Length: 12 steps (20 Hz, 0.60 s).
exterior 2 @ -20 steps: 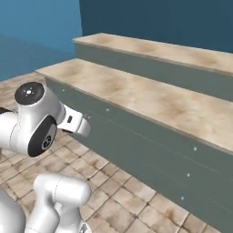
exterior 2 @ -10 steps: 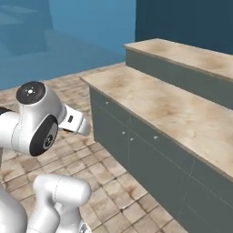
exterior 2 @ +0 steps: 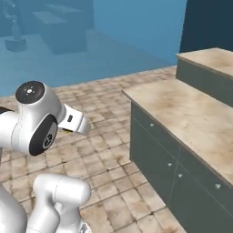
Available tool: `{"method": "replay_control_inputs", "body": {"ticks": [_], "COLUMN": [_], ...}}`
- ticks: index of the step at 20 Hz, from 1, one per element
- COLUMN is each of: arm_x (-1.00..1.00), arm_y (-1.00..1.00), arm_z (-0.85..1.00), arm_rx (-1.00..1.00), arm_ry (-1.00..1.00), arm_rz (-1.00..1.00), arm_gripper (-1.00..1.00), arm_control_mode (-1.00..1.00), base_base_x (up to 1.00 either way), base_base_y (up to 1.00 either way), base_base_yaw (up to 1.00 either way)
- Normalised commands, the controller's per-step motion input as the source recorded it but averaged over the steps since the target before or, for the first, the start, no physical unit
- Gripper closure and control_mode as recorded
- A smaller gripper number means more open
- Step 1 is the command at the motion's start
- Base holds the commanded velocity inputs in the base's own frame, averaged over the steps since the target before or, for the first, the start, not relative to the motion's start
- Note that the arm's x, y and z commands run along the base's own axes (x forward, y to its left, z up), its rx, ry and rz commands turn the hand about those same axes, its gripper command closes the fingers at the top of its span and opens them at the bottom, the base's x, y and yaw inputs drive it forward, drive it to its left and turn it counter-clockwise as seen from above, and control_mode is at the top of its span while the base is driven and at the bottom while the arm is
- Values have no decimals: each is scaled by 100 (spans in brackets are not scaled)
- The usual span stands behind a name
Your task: Take the cheese, chicken drumstick, and mushroom from the fridge and place them on the plate on the dining counter to create an appetizer plate.
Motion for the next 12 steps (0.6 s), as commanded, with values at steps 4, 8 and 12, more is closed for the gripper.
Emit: {"method": "replay_control_inputs", "body": {"ticks": [4,8,12], "arm_x": [0,0,0], "arm_y": [0,0,0], "arm_z": [0,0,0], "arm_rx": [0,0,0], "arm_ry": [0,0,0], "arm_rz": [0,0,0], "arm_gripper": [100,100,100], "arm_control_mode": [100,100,100], "base_base_x": [100,100,100], "base_base_y": [42,18,4], "base_base_yaw": [30,25,22]}}
